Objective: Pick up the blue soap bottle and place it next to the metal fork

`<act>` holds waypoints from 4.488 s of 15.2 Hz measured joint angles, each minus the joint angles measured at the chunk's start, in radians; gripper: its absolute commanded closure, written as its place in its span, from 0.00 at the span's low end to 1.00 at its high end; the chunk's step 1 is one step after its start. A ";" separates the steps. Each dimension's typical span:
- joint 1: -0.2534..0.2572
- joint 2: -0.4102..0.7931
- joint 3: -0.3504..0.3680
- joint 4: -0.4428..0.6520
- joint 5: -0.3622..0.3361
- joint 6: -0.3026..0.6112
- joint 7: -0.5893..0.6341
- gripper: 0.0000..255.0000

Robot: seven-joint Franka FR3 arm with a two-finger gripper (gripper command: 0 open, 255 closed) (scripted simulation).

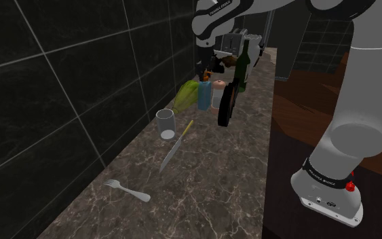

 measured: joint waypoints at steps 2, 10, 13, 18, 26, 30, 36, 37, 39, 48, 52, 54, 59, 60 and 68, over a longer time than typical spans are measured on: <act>0.000 0.000 0.000 0.000 0.000 0.000 0.000 1.00; 0.000 -0.002 0.000 0.003 0.000 -0.006 0.000 1.00; 0.000 -0.015 -0.001 0.021 -0.002 -0.036 0.000 1.00; 0.001 -0.027 -0.001 0.073 -0.004 -0.099 0.002 1.00; 0.002 -0.040 -0.001 0.162 -0.006 -0.202 0.005 1.00; 0.017 -0.068 0.007 0.154 -0.011 -0.221 0.030 1.00; 0.089 -0.133 0.058 0.075 -0.024 -0.209 0.152 1.00; 0.102 -0.142 0.068 0.066 -0.026 -0.208 0.176 1.00; 0.130 -0.164 0.090 0.038 -0.028 -0.203 0.226 1.00; 0.242 -0.185 0.187 0.005 -0.034 -0.192 0.437 1.00; 0.288 -0.172 0.226 0.029 -0.036 -0.204 0.522 1.00; 0.313 -0.161 0.247 0.044 -0.039 -0.210 0.569 1.00; 0.381 -0.113 0.300 0.098 -0.050 -0.218 0.691 1.00; 0.394 -0.104 0.310 0.113 -0.053 -0.225 0.714 1.00; 0.450 -0.038 0.344 0.153 -0.073 -0.190 0.807 1.00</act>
